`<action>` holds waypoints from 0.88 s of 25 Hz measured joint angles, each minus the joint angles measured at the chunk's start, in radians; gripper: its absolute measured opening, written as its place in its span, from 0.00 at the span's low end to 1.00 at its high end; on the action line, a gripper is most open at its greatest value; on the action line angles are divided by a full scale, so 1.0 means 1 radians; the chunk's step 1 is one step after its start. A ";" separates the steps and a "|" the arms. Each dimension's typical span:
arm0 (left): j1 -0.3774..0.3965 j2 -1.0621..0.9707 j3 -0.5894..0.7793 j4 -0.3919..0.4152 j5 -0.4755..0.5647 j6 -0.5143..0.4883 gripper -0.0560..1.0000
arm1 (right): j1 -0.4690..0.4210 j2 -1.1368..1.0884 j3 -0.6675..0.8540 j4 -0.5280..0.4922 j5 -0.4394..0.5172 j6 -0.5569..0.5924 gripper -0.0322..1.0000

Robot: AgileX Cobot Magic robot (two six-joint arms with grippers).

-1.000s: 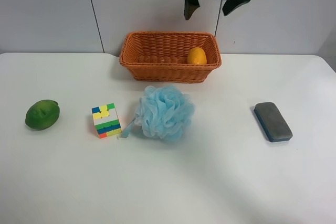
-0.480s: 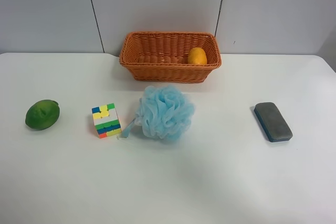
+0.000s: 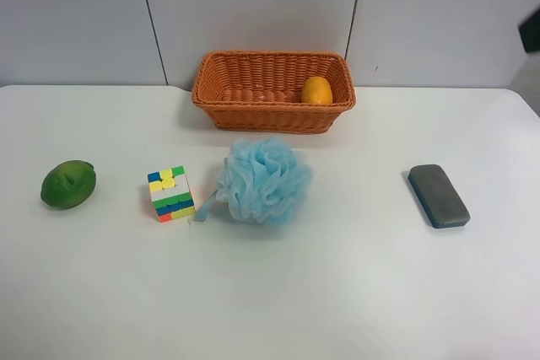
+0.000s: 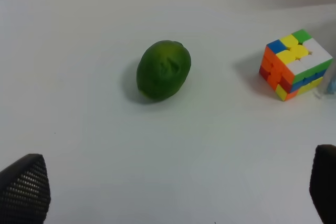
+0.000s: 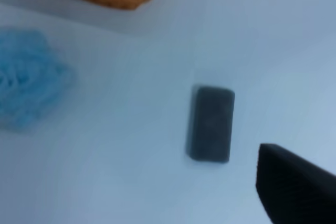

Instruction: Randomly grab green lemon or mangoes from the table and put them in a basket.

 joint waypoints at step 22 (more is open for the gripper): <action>0.000 0.000 0.000 0.000 0.000 0.000 0.99 | -0.323 -0.859 0.645 -0.029 -0.121 -0.077 0.99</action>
